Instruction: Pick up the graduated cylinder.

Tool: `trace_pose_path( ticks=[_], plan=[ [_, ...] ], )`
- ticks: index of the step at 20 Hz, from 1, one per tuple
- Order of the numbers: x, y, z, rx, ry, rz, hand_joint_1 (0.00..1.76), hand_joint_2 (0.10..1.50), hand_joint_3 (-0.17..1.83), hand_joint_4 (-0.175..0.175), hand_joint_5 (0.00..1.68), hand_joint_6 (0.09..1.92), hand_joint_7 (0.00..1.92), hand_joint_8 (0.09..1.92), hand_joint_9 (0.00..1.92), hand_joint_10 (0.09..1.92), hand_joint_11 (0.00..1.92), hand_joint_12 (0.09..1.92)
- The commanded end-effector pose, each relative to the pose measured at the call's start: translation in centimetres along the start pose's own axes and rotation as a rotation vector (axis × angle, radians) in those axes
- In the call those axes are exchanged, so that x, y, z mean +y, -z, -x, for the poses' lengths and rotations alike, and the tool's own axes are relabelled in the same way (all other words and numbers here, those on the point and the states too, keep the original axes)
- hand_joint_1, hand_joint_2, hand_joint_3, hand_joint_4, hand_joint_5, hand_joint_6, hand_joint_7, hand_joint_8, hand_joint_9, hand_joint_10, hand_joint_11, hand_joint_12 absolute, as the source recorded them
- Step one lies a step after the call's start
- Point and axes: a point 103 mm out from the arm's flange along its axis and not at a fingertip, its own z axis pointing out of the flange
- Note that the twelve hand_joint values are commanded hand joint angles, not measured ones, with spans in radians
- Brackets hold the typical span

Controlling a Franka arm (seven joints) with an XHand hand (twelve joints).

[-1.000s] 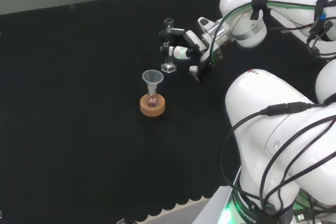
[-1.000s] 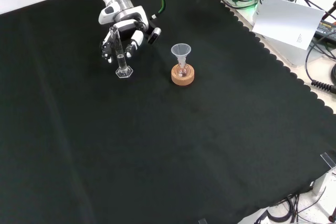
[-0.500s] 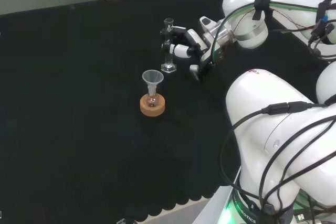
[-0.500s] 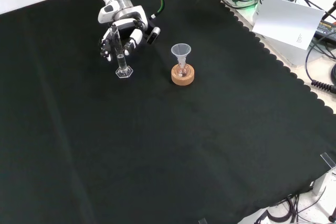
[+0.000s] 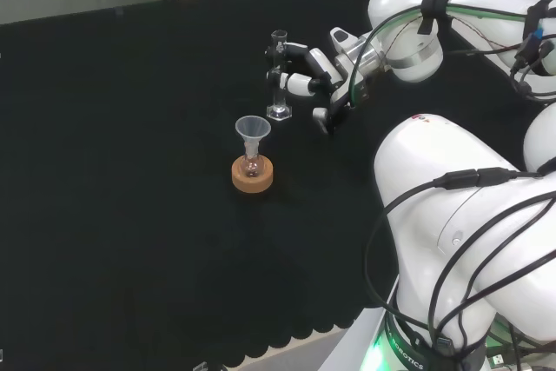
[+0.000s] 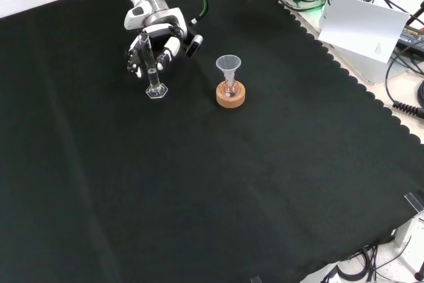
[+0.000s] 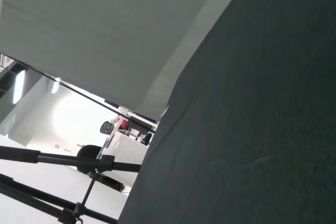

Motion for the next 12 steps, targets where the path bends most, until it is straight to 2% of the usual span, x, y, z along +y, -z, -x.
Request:
trace_pose_path(
  ticks=[1, 3, 6, 8, 12],
  plan=[
    [-0.3, -0.1, 0.0, -0.002, -0.012, 0.034, 1.14, 1.13, -0.17, 0.021, 0.69, 0.64, 0.69, 0.59, 0.99, 0.35, 0.74, 1.09],
    [-0.4, -0.2, -0.1, -0.009, -0.017, 0.038, 1.22, 1.24, -0.17, 0.023, 0.70, 0.71, 0.70, 0.67, 0.99, 0.36, 0.78, 1.06],
    [-0.5, -0.2, -0.3, -0.040, -0.025, 0.041, 1.29, 1.31, -0.17, 0.022, 0.75, 0.77, 0.73, 0.74, 0.99, 0.40, 0.81, 1.04],
    [-0.6, 0.0, -0.8, -0.099, -0.028, 0.062, 1.31, 1.33, -0.17, 0.017, 0.86, 0.82, 0.77, 0.75, 1.01, 0.43, 0.84, 1.02],
    [-0.6, 0.7, -1.8, -0.180, -0.004, 0.046, 1.34, 1.35, -0.17, -0.011, 0.96, 0.89, 0.85, 0.74, 1.04, 0.47, 0.89, 0.98]
  ],
)
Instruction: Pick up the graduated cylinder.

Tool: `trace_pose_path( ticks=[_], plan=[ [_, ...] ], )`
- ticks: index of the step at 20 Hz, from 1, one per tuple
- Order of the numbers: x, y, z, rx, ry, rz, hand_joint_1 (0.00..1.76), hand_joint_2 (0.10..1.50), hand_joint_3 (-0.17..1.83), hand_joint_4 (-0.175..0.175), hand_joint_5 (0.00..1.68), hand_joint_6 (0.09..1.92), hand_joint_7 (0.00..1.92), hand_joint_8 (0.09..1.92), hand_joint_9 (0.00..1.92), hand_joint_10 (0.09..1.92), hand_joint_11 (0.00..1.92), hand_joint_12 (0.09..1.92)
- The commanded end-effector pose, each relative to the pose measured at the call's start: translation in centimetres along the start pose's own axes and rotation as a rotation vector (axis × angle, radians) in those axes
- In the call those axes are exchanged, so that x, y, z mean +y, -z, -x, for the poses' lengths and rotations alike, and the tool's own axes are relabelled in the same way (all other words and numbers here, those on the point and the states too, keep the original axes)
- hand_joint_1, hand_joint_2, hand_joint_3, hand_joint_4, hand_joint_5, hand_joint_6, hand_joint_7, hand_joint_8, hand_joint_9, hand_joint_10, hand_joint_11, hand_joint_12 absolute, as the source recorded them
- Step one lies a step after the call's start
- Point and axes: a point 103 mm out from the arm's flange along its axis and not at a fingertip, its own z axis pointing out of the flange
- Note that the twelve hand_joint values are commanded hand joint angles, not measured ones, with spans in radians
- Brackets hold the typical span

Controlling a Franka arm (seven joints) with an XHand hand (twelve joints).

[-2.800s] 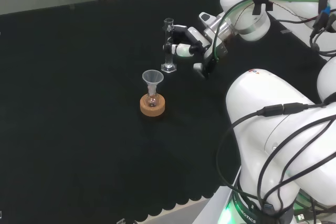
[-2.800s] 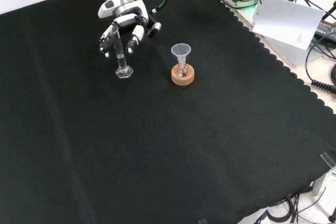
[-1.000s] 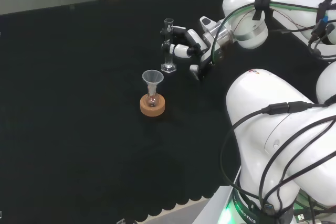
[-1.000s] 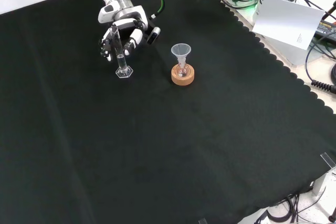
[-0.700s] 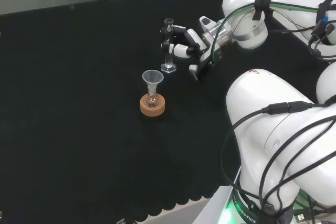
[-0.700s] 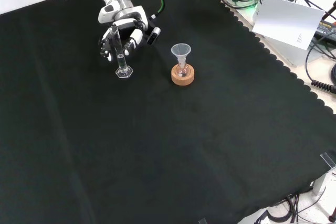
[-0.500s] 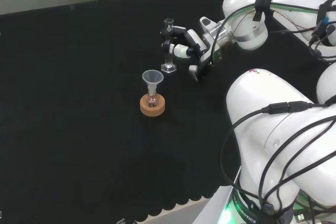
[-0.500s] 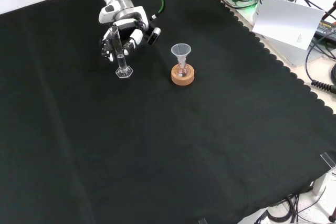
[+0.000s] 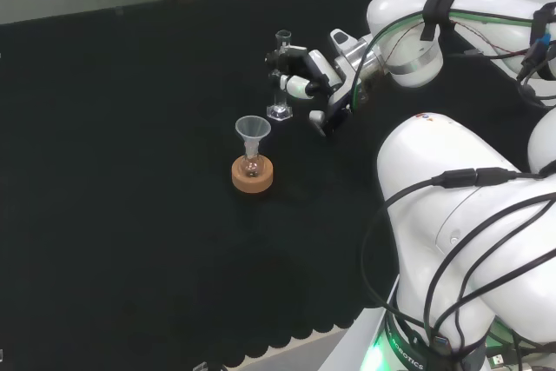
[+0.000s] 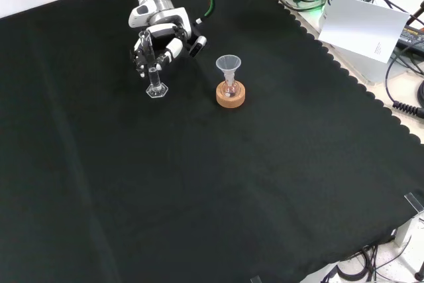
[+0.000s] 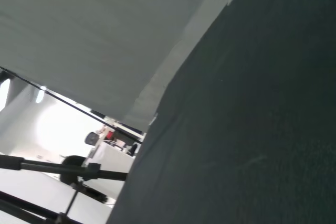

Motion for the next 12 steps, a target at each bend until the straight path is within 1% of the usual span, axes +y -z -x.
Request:
trace_pose_path(
  ticks=[1, 2, 3, 4, 5, 9, 12],
  plan=[
    [0.1, 1.5, -1.5, -0.138, 0.022, 0.016, 1.34, 1.31, -0.14, -0.016, 0.98, 0.90, 0.84, 0.94, 1.06, 0.48, 0.91, 0.97],
    [0.2, 1.7, -1.8, -0.155, 0.025, 0.010, 1.34, 1.27, -0.10, -0.021, 0.98, 0.90, 0.83, 1.10, 1.08, 0.49, 0.93, 0.96],
    [0.2, 1.9, -2.1, -0.174, 0.030, -0.001, 1.34, 1.24, -0.08, -0.024, 0.98, 0.91, 0.83, 1.18, 1.10, 0.49, 0.95, 0.95],
    [0.2, 2.1, -2.4, -0.188, 0.033, -0.014, 1.34, 1.22, -0.06, -0.026, 0.98, 0.92, 0.83, 1.23, 1.11, 0.49, 0.96, 0.94],
    [0.1, 2.3, -2.6, -0.195, 0.033, -0.030, 1.34, 1.21, -0.05, -0.027, 0.98, 0.92, 0.84, 1.24, 1.12, 0.49, 0.97, 0.94],
    [-0.4, 3.0, -3.8, -0.248, 0.028, -0.061, 1.34, 1.20, -0.04, -0.034, 0.98, 0.91, 0.85, 1.24, 1.14, 0.49, 0.98, 0.93],
    [-1.3, 3.9, -5.0, -0.261, 0.007, -0.069, 1.35, 1.19, -0.03, -0.039, 0.98, 0.90, 0.86, 1.23, 1.15, 0.49, 0.99, 0.92]
  ],
)
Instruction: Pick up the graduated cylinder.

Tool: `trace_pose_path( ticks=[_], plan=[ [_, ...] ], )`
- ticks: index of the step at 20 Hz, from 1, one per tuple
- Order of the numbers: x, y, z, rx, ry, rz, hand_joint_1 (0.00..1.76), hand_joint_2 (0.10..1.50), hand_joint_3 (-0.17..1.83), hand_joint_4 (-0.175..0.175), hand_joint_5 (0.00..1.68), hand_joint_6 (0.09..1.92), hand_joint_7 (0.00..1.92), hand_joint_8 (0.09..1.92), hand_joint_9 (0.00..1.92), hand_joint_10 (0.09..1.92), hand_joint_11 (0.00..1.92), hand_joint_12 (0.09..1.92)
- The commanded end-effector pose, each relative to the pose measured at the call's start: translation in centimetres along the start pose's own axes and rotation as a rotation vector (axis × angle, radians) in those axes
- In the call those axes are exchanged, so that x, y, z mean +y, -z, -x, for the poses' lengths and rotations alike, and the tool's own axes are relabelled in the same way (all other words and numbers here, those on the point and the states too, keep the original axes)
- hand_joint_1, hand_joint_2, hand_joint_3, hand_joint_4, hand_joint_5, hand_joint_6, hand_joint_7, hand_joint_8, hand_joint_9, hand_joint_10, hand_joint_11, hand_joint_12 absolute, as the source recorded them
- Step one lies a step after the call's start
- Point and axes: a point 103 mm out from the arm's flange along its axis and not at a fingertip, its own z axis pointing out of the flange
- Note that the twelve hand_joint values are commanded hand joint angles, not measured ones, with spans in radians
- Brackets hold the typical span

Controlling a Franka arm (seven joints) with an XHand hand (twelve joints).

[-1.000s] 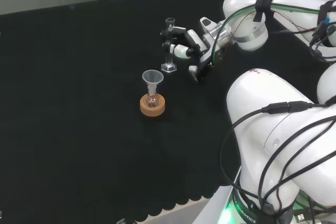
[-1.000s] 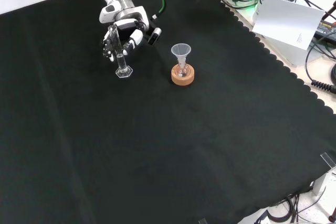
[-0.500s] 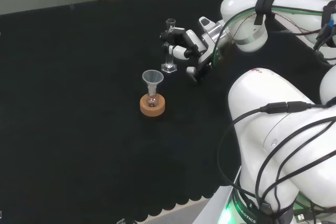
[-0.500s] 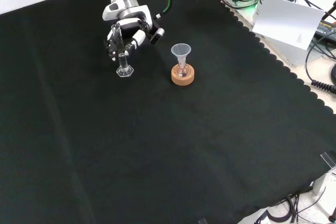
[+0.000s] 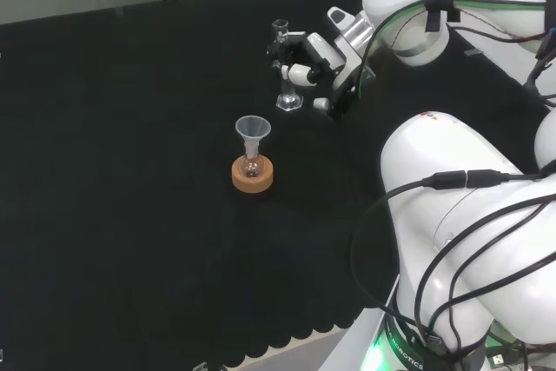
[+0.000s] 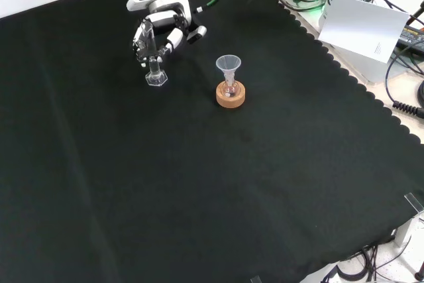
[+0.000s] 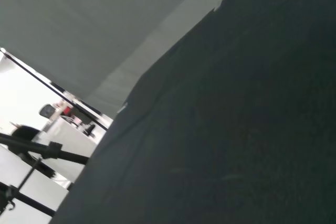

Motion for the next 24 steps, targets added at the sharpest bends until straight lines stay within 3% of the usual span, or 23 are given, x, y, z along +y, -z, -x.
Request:
trace_pose_path(
  ticks=[1, 8, 12, 24],
  plan=[
    [-1.8, 2.1, -2.3, -0.068, -0.013, -0.048, 1.35, 1.19, -0.03, -0.039, 0.98, 0.90, 0.87, 1.22, 1.15, 0.49, 0.99, 0.92],
    [-5.4, 4.8, -5.4, -0.191, -0.027, -0.102, 1.35, 1.18, -0.03, -0.045, 0.98, 0.89, 0.88, 1.21, 1.16, 0.48, 1.00, 0.91],
    [-8.0, 5.9, -7.0, -0.229, -0.052, -0.123, 1.35, 1.18, -0.03, -0.045, 0.98, 0.89, 0.88, 1.21, 1.16, 0.48, 1.00, 0.91],
    [-15.4, 4.9, -10.6, -0.324, -0.097, -0.233, 1.35, 1.17, -0.03, -0.038, 0.98, 0.88, 0.89, 1.20, 1.17, 0.48, 1.00, 0.90]
  ],
)
